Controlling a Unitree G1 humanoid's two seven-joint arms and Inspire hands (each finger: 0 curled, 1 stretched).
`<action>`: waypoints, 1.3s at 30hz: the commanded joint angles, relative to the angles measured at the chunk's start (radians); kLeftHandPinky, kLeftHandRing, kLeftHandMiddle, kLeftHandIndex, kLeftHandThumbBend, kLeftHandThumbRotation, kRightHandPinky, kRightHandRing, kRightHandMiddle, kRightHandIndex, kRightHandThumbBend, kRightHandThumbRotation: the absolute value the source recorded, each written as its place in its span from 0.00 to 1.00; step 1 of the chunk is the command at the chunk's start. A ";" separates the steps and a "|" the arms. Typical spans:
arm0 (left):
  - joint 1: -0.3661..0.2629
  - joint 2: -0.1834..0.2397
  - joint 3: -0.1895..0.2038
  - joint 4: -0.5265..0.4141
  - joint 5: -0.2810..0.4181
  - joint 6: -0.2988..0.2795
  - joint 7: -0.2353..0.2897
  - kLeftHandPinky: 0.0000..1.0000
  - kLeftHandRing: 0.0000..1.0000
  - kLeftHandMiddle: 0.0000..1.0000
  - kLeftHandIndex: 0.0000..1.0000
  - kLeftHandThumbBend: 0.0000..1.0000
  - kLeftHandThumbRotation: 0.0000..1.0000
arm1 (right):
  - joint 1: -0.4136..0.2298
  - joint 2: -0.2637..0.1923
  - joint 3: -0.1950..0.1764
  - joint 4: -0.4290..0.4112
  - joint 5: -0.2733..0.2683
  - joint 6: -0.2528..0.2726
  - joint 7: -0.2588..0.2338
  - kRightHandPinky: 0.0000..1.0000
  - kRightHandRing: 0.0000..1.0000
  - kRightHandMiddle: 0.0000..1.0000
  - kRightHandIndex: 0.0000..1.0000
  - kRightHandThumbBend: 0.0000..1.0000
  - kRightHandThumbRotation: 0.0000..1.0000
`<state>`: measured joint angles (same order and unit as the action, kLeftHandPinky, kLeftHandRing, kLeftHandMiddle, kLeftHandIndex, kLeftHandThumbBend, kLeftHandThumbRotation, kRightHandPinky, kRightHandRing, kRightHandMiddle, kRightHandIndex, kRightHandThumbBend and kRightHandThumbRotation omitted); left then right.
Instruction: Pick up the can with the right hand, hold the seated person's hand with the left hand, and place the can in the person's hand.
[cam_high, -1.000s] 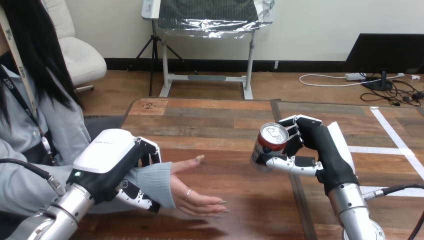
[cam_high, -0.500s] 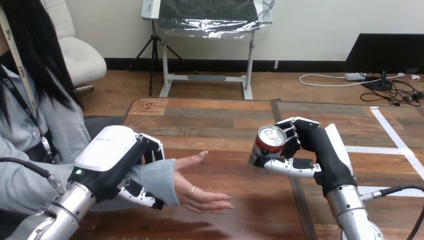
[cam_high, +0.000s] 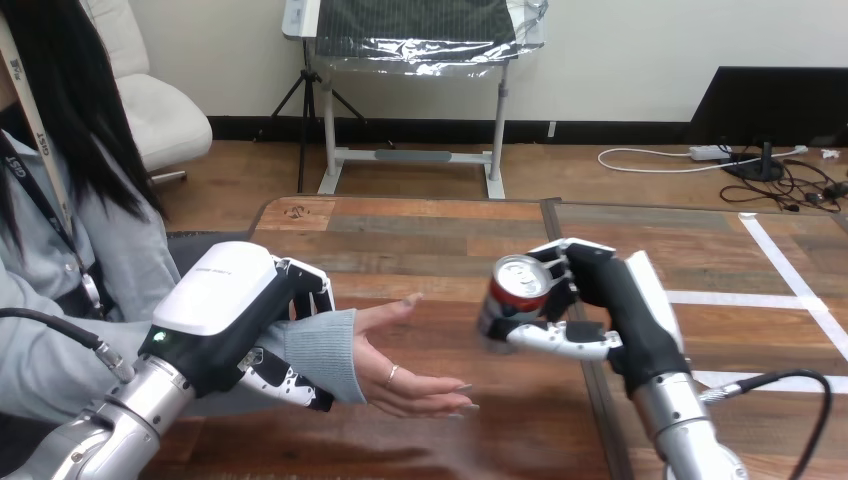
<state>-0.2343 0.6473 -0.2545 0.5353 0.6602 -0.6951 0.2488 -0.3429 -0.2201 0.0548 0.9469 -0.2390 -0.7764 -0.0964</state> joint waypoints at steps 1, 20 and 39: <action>-0.069 -0.021 0.052 -0.092 -0.041 -0.030 0.034 0.20 0.24 0.30 0.35 1.00 0.03 | -0.070 0.017 0.012 -0.054 -0.009 -0.052 -0.012 0.35 0.40 0.48 0.55 0.73 0.00; -0.067 -0.036 0.053 -0.119 -0.043 -0.016 0.023 0.21 0.25 0.31 0.35 1.00 0.05 | -0.038 0.077 0.050 -0.103 -0.021 -0.037 -0.002 0.33 0.38 0.46 0.55 0.73 0.00; -0.060 -0.052 0.058 -0.157 -0.051 0.013 -0.001 0.23 0.27 0.33 0.36 1.00 0.07 | -0.009 0.120 0.082 -0.166 -0.036 -0.009 -0.004 0.32 0.37 0.46 0.55 0.72 0.00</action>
<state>-0.2304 0.6212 -0.2438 0.4759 0.6561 -0.6725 0.2312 -0.3201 -0.1125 0.1345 0.8519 -0.2750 -0.7844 -0.0946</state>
